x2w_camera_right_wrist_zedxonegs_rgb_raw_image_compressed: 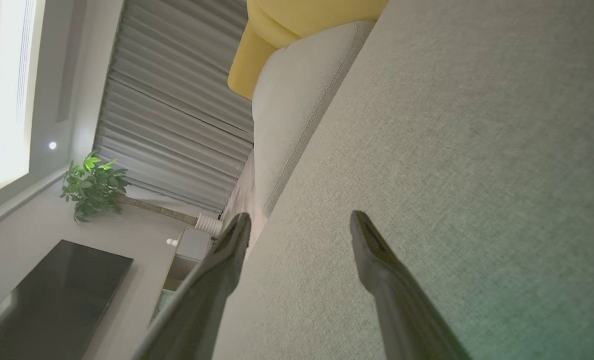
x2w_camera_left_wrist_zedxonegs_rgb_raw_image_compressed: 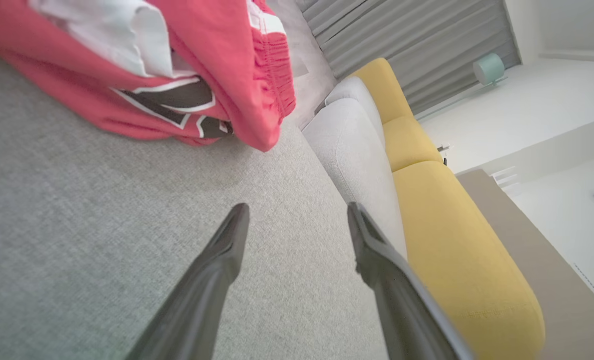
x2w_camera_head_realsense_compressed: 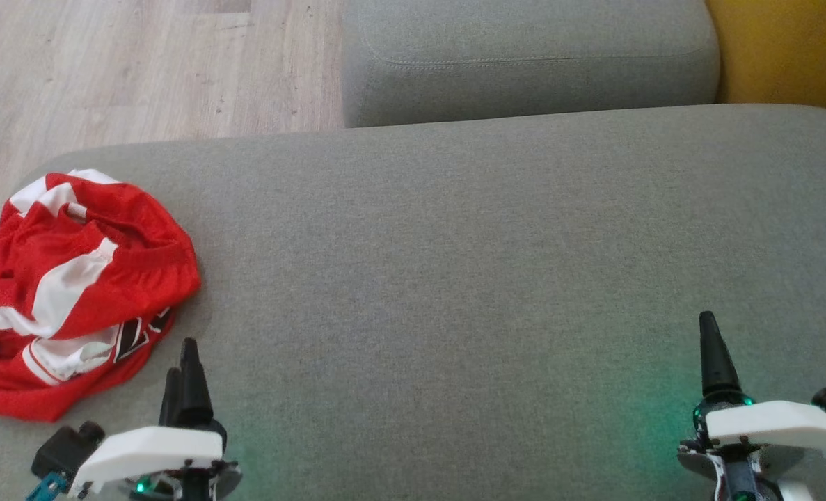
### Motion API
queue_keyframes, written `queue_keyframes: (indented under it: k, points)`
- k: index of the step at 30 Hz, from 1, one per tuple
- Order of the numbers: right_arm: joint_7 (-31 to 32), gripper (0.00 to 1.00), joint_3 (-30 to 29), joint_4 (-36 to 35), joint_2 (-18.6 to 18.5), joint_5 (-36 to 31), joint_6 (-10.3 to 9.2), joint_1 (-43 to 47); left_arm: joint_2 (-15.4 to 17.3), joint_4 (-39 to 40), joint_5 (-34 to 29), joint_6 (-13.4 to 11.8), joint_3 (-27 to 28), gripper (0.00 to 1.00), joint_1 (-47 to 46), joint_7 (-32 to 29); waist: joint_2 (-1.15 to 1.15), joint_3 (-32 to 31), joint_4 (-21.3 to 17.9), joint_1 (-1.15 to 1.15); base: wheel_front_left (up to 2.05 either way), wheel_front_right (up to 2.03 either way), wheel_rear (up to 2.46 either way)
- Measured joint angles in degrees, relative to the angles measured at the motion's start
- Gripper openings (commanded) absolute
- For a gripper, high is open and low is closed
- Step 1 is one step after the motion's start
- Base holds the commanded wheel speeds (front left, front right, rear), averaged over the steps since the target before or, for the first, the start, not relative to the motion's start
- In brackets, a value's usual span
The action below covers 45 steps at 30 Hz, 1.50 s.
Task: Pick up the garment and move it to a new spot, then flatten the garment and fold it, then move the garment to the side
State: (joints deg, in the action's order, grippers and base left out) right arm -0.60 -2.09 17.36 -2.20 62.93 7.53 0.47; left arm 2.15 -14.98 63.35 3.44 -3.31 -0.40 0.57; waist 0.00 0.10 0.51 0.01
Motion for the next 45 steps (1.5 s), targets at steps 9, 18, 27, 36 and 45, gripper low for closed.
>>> queue_keyframes:
  k: [9, 18, 27, 36, 45]
  points:
    - [-1.44, 1.0, 1.2, -0.51, -0.01, -6.36, 0.0, -0.07, 0.02, 0.59, -6.34, -1.01, -1.44, 1.0, -0.46, 1.3, 0.0, -0.06, 0.02, 0.0, 0.0, 0.0, 0.0]
    - [-2.98, 1.0, 2.33, -0.89, -0.01, -12.71, 0.0, -0.94, 0.04, 1.08, -12.6, -1.51, -2.78, 1.0, -0.48, 2.83, 0.0, -0.32, 0.06, 0.0, 0.0, 0.0, 0.0]
    - [-4.32, 1.0, 3.63, -1.23, -0.02, -18.55, 0.0, -0.95, 0.07, 1.56, -18.41, -1.93, -4.24, 1.0, -0.49, 4.2, 0.0, -0.27, 0.32, 0.0, 0.0, 0.0, 0.0]
    - [-5.55, 1.0, 4.92, -1.64, -0.04, -24.94, 0.0, -0.95, 0.09, 2.34, -25.39, -2.43, -5.78, 1.0, -0.53, 5.65, 0.0, -0.4, 0.71, -0.01, 0.0, 0.0, 0.0]
    - [-7.27, 1.0, 5.83, -1.93, -0.05, -31.34, 0.0, -0.95, 0.14, 2.87, -31.96, -2.94, -6.66, 1.0, -0.77, 7.16, 0.0, -0.58, 0.8, -0.01, 0.0, 0.0, 0.0]
